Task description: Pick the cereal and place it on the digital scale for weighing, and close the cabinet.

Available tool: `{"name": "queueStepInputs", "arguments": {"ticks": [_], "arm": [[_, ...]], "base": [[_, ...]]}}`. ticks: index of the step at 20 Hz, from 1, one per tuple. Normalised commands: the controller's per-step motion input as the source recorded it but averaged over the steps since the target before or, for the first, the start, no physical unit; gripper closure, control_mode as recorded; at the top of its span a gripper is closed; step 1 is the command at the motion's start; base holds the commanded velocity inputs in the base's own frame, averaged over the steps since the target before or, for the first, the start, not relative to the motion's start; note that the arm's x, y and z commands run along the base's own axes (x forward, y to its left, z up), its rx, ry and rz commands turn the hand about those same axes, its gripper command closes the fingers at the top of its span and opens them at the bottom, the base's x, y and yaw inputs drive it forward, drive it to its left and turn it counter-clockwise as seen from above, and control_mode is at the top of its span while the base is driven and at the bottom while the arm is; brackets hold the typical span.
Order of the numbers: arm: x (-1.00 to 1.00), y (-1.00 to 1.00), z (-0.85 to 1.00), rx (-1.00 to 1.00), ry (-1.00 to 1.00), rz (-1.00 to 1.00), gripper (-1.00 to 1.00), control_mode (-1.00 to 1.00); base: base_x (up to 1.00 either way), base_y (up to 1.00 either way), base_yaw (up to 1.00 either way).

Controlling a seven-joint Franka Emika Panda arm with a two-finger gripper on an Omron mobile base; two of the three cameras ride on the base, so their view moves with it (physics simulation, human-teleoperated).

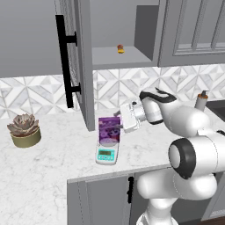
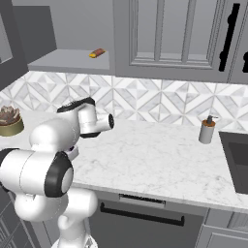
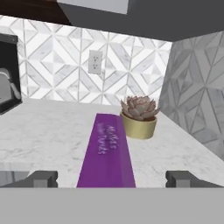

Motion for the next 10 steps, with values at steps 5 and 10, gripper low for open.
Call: {"name": "queueStepInputs", "arguments": {"ticks": [5, 10], "arm": [[-0.02, -0.16, 0.0, 0.0, -0.02, 0.0, -1.0, -1.0], [-0.34, -0.18, 0.15, 0.0, -0.14, 0.0, -1.0, -1.0]], "base": [[0.0, 0.0, 0.0], [0.0, 0.0, 0.0]]}}
